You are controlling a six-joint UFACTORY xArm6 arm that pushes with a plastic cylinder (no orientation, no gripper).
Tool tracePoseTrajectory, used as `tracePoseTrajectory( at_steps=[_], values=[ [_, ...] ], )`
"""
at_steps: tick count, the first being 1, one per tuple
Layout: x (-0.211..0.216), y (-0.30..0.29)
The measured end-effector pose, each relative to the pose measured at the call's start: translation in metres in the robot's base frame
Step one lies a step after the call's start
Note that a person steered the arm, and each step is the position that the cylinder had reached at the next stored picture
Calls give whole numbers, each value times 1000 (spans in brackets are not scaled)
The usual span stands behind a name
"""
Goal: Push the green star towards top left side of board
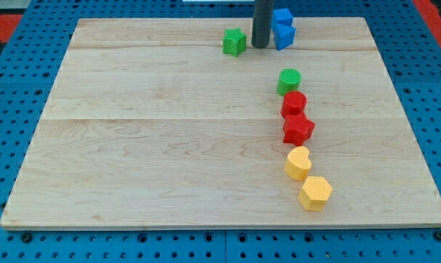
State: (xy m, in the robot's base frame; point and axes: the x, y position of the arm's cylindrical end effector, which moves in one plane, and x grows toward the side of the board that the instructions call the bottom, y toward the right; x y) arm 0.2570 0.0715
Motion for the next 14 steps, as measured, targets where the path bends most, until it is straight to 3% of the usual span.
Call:
tracePoseTrajectory(
  at_steps=[7, 8, 10, 12, 14],
  values=[
    [11, -60],
    [14, -80],
    [8, -190],
    [45, -225],
    [15, -263]
  ],
)
